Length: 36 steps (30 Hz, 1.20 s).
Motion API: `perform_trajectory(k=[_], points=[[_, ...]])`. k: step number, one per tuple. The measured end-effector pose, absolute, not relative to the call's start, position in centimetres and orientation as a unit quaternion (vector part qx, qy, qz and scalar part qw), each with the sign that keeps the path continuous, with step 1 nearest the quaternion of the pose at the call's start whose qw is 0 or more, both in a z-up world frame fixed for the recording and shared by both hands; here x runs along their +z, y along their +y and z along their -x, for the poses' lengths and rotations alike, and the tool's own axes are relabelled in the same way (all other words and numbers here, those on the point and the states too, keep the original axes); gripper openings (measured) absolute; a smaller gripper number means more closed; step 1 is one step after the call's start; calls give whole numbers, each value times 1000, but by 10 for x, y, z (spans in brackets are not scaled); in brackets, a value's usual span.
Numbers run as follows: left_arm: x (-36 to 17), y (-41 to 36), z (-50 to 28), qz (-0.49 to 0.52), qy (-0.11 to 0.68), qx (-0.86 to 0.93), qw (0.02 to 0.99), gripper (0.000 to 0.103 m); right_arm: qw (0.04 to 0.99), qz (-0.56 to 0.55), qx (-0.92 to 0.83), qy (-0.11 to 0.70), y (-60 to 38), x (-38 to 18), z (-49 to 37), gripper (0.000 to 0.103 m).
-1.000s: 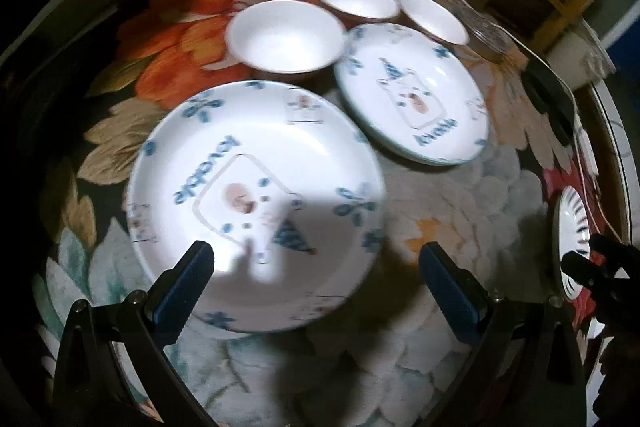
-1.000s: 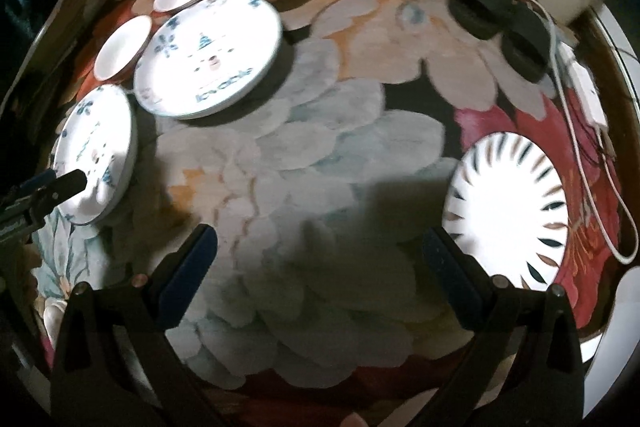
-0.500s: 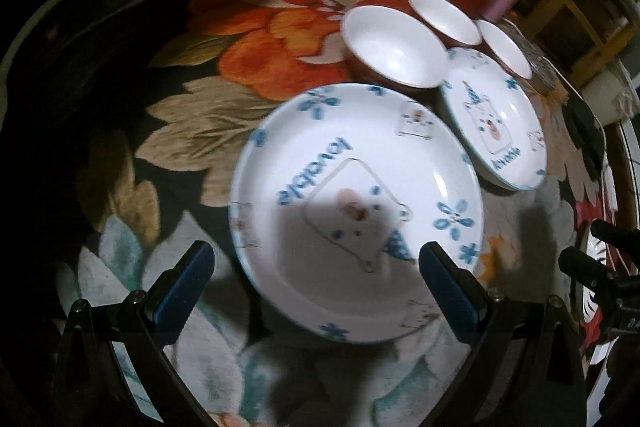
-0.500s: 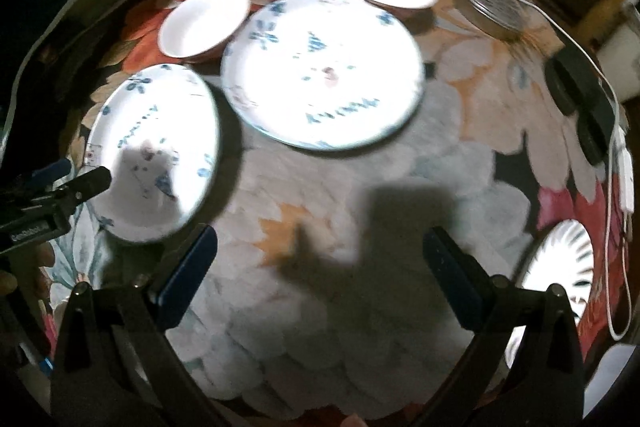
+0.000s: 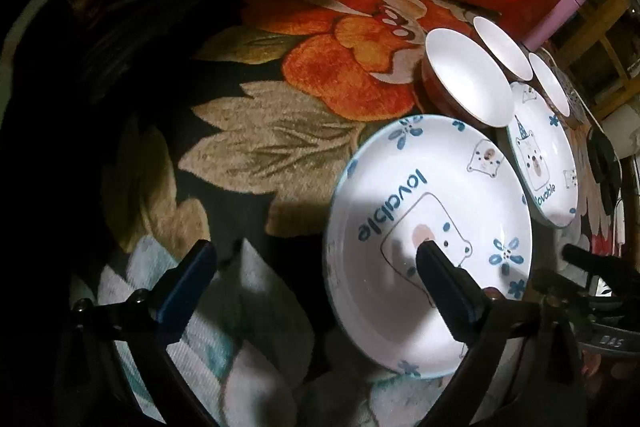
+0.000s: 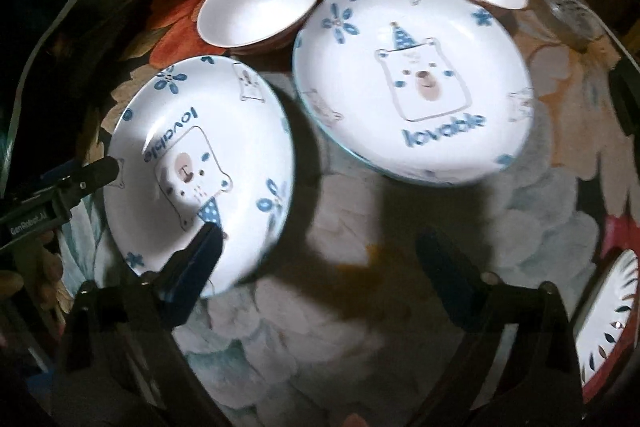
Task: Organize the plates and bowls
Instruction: 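Grasp the rim of the nearest 'lovable' bear plate with both tools, then lift the bear plate with both tools and carry it over the leaf-rim plate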
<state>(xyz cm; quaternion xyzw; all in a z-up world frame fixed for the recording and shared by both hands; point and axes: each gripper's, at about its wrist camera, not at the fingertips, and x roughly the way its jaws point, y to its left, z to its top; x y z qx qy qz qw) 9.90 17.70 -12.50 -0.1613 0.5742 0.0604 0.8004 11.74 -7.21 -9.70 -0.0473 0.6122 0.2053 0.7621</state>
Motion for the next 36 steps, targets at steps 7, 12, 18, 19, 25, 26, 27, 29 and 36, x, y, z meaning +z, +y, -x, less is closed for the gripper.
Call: perform_trajectory(k=[7, 12, 18, 19, 25, 26, 27, 29, 36], points=[[-136, 183, -117, 166, 591, 43, 788, 71, 745, 29, 225, 627, -54, -113, -129, 68], [-148, 179, -127, 166, 613, 12, 772, 33, 730, 12, 222, 646, -50, -125, -137, 35], [-150, 172, -127, 157, 618, -9, 770, 22, 725, 20, 234, 648, -44, -127, -133, 17], [-150, 171, -127, 153, 618, -8, 771, 21, 723, 16, 234, 650, -45, -127, -133, 17], [-144, 163, -119, 129, 615, 0, 778, 19, 721, 19, 232, 653, -46, -127, -133, 17], [-143, 163, -116, 133, 614, -1, 778, 19, 721, 20, 233, 653, -42, -128, -134, 17], [-142, 163, -114, 136, 613, -2, 778, 19, 720, 20, 234, 653, -42, -128, -133, 17], [-139, 162, -110, 139, 611, -4, 779, 19, 720, 19, 235, 653, -44, -127, -132, 16], [-130, 159, -101, 138, 603, -12, 786, 19, 725, 12, 236, 646, -49, -117, -133, 14]])
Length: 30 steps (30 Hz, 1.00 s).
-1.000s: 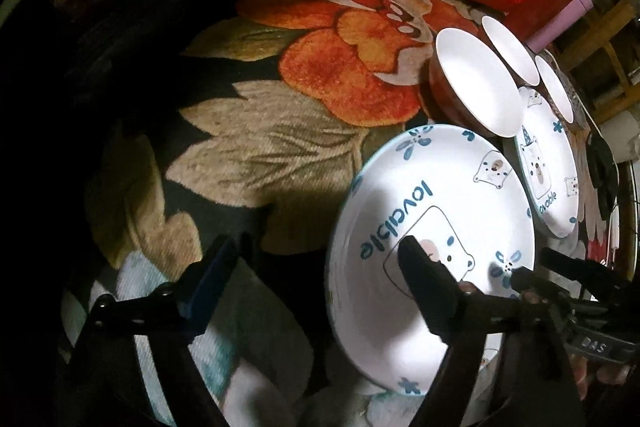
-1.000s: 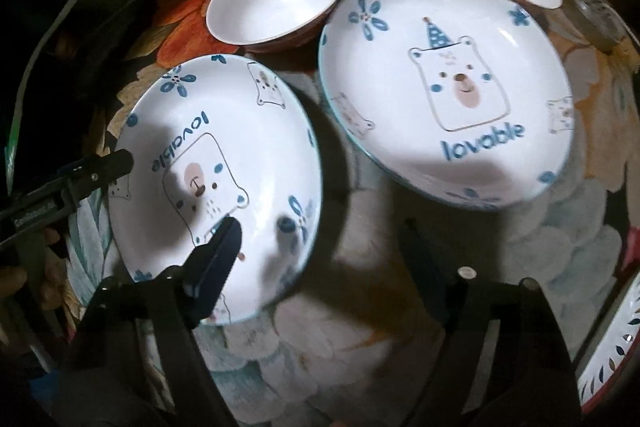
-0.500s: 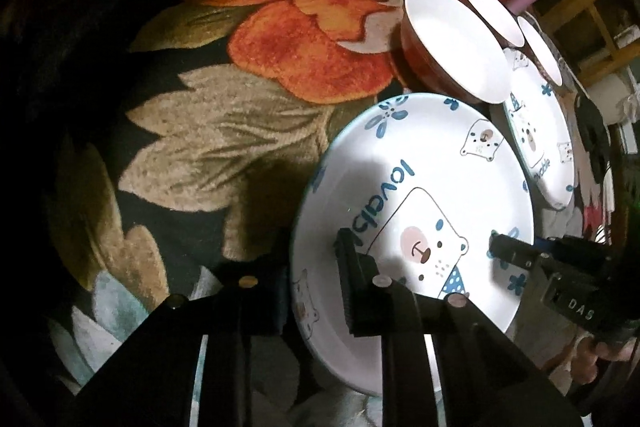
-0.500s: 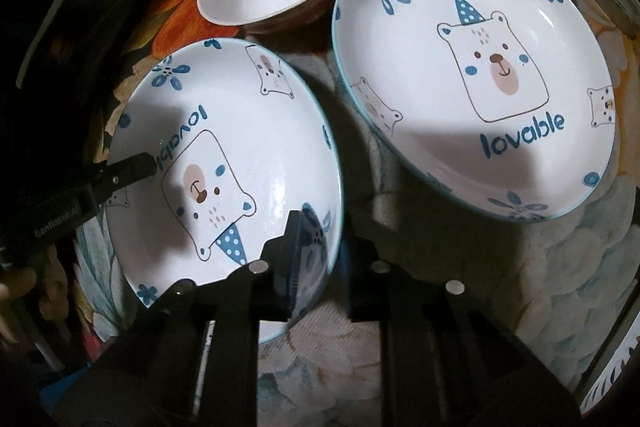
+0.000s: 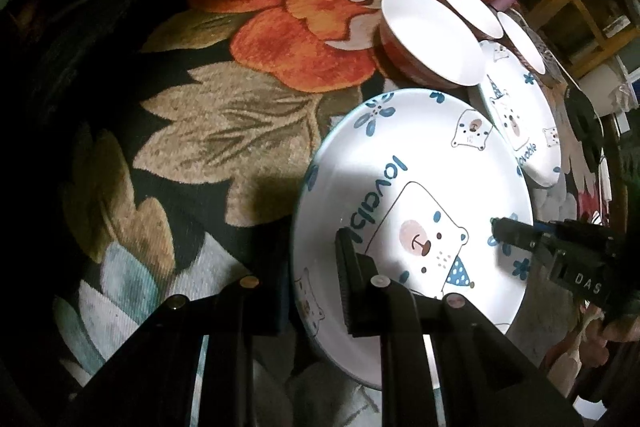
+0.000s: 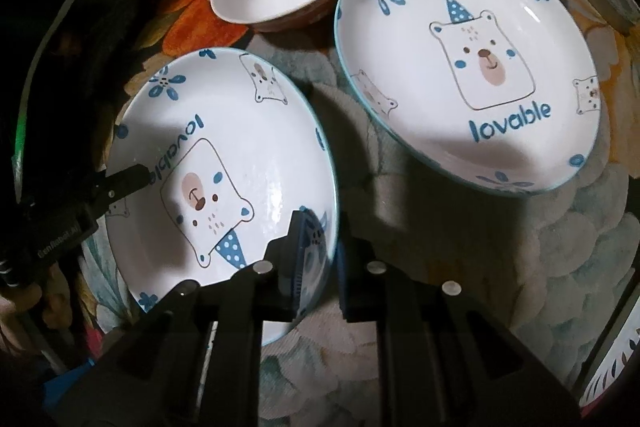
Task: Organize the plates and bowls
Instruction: 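Lift the bear plate with both tools and carry it over the leaf-rim plate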
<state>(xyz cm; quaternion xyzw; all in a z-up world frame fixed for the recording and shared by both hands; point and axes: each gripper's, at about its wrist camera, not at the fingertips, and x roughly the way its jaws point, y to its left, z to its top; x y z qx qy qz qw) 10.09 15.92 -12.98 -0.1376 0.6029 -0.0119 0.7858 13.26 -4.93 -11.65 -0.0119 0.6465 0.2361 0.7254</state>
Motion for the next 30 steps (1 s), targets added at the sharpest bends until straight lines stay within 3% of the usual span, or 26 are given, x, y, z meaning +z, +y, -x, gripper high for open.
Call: perform_trajectory(k=[30], points=[[-81, 77, -108, 117, 572, -98, 806, 19, 762, -29, 183, 621, -137, -66, -128, 12]])
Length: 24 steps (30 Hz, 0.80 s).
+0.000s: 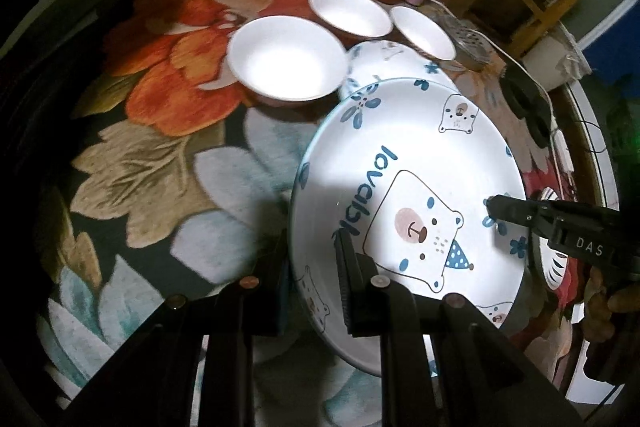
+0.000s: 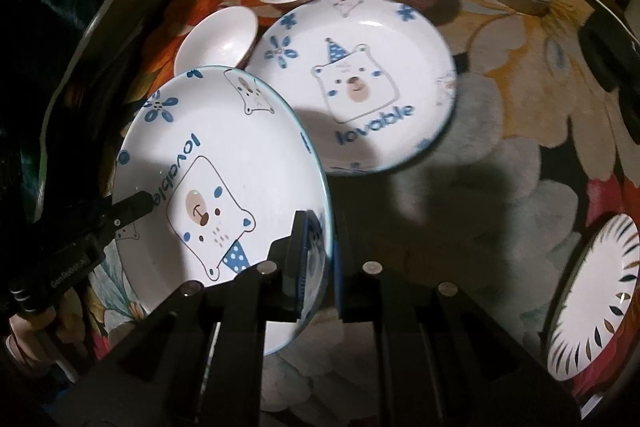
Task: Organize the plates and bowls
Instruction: 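Lift the bear plate with both tools and carry it over the leaf-rim plate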
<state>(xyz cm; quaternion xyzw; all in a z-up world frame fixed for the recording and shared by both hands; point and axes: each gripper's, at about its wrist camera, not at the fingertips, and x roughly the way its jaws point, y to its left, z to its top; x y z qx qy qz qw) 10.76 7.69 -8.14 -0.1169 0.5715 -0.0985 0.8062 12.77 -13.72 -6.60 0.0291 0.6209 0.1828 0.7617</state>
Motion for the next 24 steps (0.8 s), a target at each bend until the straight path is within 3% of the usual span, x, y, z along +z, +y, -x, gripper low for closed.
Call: perform_trajectory(k=[24], points=[[-67, -58, -116, 64, 569, -202, 795, 19, 775, -81, 89, 621, -272, -45, -101, 12]])
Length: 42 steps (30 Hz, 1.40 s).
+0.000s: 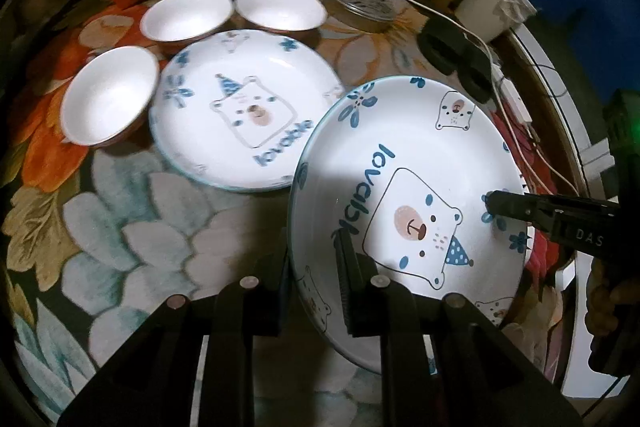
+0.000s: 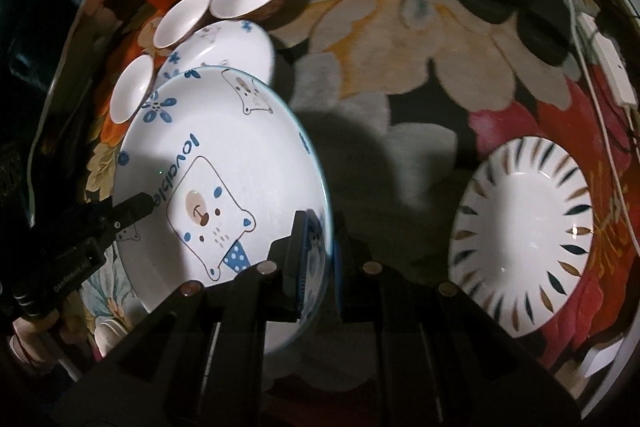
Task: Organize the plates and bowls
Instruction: 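Lift the bear plate with both tools and carry it over the leaf-rim plate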
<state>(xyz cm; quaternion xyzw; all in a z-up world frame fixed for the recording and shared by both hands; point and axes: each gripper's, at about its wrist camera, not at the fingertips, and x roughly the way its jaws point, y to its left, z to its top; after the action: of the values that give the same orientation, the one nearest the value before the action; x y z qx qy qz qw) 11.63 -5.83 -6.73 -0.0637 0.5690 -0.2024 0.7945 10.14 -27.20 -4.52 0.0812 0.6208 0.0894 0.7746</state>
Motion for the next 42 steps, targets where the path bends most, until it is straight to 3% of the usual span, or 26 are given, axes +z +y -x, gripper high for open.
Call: perform_trajectory(k=[42], points=[[-92, -296, -111, -38, 592, -330, 735, 19, 754, -187, -85, 624, -487, -76, -44, 14]])
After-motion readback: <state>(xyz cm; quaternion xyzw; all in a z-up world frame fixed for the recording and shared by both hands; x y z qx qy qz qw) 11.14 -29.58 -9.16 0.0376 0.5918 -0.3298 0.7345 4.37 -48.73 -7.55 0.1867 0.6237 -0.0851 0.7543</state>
